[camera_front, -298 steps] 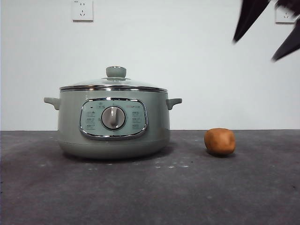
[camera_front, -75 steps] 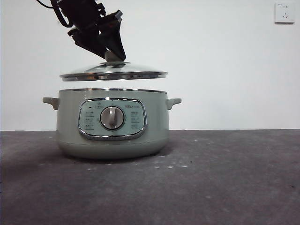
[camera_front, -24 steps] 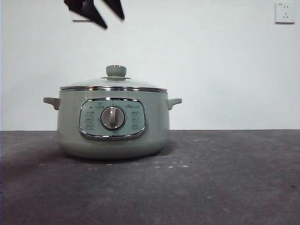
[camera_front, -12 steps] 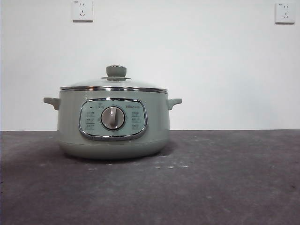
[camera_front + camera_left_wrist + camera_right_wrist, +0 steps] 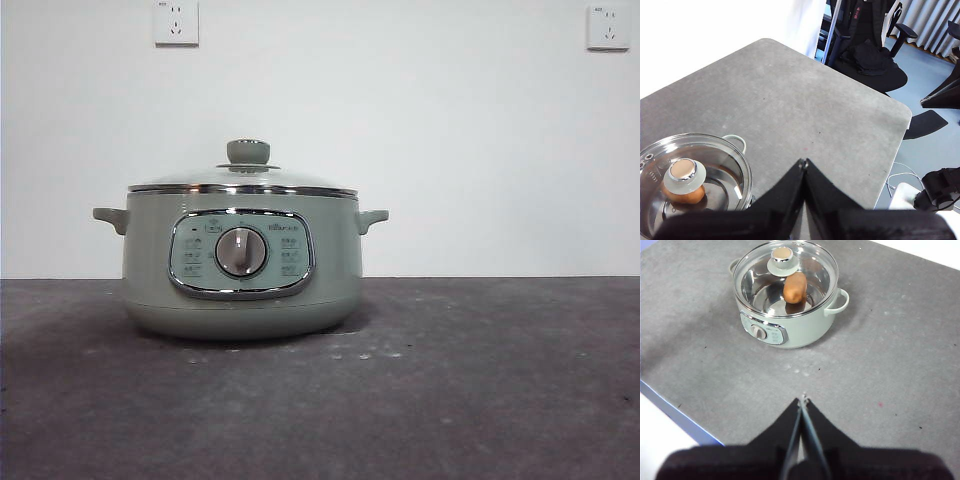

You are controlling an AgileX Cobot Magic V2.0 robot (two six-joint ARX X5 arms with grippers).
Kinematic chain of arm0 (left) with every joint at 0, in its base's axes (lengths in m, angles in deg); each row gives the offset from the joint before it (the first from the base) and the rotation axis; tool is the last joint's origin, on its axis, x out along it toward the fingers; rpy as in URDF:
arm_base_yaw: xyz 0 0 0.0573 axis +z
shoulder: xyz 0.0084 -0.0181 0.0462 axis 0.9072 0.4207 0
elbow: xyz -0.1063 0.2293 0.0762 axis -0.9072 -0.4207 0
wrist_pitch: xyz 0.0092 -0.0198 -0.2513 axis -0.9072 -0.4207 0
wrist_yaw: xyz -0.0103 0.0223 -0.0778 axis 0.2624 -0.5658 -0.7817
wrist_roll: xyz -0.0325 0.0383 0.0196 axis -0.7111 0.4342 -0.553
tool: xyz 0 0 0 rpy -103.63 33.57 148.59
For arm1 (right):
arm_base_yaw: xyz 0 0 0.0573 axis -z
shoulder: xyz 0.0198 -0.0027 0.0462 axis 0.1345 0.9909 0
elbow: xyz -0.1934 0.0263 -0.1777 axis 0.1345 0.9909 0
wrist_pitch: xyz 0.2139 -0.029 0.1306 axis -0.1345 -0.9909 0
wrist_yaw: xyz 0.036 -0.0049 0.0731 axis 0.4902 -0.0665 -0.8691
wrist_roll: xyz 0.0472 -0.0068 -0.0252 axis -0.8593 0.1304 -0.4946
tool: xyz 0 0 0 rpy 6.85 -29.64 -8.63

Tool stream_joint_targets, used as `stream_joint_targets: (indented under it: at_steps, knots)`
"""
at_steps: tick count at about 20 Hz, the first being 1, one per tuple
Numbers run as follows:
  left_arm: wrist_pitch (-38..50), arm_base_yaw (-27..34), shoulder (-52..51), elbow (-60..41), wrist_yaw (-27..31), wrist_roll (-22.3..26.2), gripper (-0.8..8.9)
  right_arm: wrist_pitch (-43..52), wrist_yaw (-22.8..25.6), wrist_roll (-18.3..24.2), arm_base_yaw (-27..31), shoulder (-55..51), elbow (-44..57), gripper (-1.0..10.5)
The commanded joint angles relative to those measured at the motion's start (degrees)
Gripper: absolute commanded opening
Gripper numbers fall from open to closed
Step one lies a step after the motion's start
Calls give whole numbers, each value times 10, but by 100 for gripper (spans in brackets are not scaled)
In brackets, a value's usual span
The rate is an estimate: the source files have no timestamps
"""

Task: Pick up the potato,open the lid,put the potato in the pot,close the lid

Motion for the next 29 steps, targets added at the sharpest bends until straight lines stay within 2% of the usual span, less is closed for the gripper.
stream_joint_targets:
  at_steps: [1,14,18,22,24,26,29]
  knots:
    - [2,0,-1,0,1,-4,-6,-16,3,-9,-1,1,4,2]
    - [2,9,-1,1,3,-7,-3,-16,5,-9,-1,42,4,2]
    - [3,66,-7,0,8,42,-3,-16,5,-9,0,62,4,2]
    - [37,187,-73,-21,5,111,-3,-16,5,-9,0,83,4,2]
    - [108,232,-136,-88,-15,129,-3,-16,5,-9,0,95,4,2]
    - [206,267,-216,-203,-12,144,-3,-16,5,-9,0,107,4,2]
    - [371,300,-335,-427,42,145,-3,-16,5,-9,0,122,4,1]
